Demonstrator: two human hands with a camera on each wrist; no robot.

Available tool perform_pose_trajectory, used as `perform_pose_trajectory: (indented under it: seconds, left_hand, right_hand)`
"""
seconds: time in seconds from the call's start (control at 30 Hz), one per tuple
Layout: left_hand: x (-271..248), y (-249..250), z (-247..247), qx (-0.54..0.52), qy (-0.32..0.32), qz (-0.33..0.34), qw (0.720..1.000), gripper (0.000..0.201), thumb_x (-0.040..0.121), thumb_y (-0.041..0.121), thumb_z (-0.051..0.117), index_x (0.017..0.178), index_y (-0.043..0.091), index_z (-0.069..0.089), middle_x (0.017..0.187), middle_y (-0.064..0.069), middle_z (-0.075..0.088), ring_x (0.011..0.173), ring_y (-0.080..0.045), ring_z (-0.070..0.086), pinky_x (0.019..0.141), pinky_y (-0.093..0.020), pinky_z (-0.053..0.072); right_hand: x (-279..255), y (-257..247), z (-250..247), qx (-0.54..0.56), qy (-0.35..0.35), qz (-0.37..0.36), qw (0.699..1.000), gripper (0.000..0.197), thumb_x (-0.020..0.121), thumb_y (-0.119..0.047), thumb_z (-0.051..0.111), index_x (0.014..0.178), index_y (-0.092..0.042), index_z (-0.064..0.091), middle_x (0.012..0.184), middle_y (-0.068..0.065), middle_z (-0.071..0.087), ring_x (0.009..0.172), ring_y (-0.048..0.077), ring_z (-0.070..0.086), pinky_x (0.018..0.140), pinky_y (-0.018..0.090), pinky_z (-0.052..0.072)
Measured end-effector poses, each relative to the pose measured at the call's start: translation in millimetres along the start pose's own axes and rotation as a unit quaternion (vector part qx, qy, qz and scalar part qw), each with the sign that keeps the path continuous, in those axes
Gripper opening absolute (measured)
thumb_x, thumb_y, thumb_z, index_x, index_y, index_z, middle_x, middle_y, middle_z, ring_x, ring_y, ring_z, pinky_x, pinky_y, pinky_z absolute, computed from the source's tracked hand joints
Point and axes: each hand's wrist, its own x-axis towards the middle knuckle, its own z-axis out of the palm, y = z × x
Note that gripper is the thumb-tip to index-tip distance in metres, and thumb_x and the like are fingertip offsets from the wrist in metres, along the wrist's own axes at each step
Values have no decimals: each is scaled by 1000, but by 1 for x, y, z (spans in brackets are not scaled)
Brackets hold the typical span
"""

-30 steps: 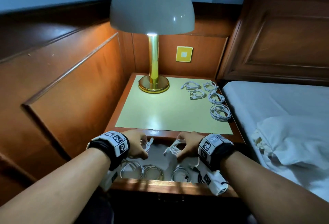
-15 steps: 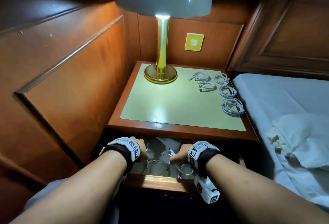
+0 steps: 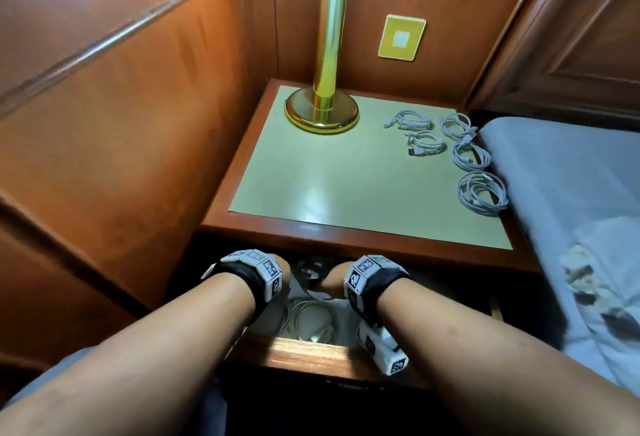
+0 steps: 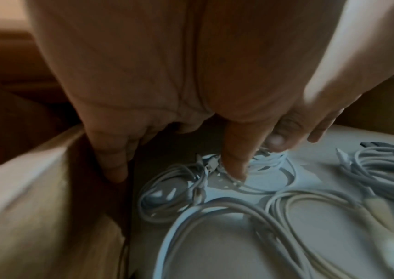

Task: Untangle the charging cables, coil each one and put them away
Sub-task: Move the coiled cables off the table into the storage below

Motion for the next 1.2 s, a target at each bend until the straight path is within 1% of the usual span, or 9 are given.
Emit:
perform_pose_trajectory:
  seconds: [0.07, 0.17, 0.27, 0.37, 0.5, 0.6, 0.7, 0.93, 1.2]
  left_hand:
    - [-51, 8, -15, -5, 14, -20, 1000, 21, 90, 34, 66, 78, 17, 67, 99, -15, 70, 106, -42, 65, 93, -58, 50]
    - [-165, 19, -42, -73, 33, 4, 997, 29, 101, 24, 55, 119, 4, 66, 74, -6, 50, 102, -24, 57, 98, -37, 44]
    - [-223, 19, -59, -100, 111, 7, 989, 28, 97, 38, 60, 99, 11, 67, 84, -8, 61, 88, -27, 59, 79, -31, 46]
    - [-258, 23, -78, -140, 195, 20, 971, 37, 97, 42, 59, 107, 9, 71, 102, -8, 71, 98, -28, 68, 84, -31, 51]
    - [-275, 46, -108, -165, 294, 55, 940, 30, 97, 37, 58, 102, 11, 71, 103, -7, 72, 95, -26, 66, 78, -30, 50]
    - [-269, 71, -121, -208, 317, 78, 922, 25, 95, 38, 61, 108, 18, 67, 112, -3, 69, 101, -23, 63, 86, -30, 51]
    - [-263, 103, -134, -218, 318, 104, 917, 42, 94, 40, 62, 133, 23, 57, 133, -2, 60, 121, -23, 57, 100, -31, 45]
    - [-227, 154, -170, -250, 329, 96, 905, 61, 98, 39, 55, 152, 21, 35, 155, -3, 39, 140, -24, 41, 113, -34, 33]
    - [-189, 177, -232, -194, 323, 11, 926, 84, 94, 52, 58, 157, 42, 4, 149, -13, 32, 124, -35, 50, 91, -40, 49]
  right_hand:
    - [-5, 6, 1, -8, 14, 11, 1000, 68, 92, -69, 40, 134, -19, 58, 137, 3, 60, 117, 26, 57, 99, 33, 41]
    - [-21, 16, 0, 11, 32, 9, 999, 59, 91, -59, 55, 117, -7, 68, 118, 12, 69, 102, 29, 64, 88, 34, 47]
    - [-46, 29, -6, 34, 40, -2, 999, 63, 90, -60, 58, 112, -3, 70, 103, 12, 70, 94, 28, 65, 85, 32, 49]
    - [-78, 55, -24, 72, 90, -6, 993, 57, 91, -55, 59, 97, 0, 73, 90, 17, 72, 72, 20, 57, 69, 30, 43]
    - [-128, 107, -49, 143, 219, 44, 964, 42, 91, -46, 61, 79, -6, 71, 83, 13, 73, 71, 23, 63, 72, 29, 49]
    - [-155, 152, -55, 207, 319, 86, 921, 35, 88, -39, 65, 96, -5, 72, 101, 16, 73, 83, 29, 67, 83, 35, 53]
    - [-162, 195, -46, 259, 363, 132, 885, 36, 87, -44, 65, 115, -21, 60, 118, 2, 66, 105, 21, 62, 89, 28, 46]
    - [-138, 234, -39, 256, 340, 131, 895, 75, 85, -51, 64, 149, -28, 31, 130, 6, 56, 119, 25, 56, 104, 41, 44]
    - [-112, 243, -64, 222, 328, 94, 913, 79, 90, -45, 62, 154, -35, 17, 151, 12, 34, 125, 30, 53, 101, 40, 46]
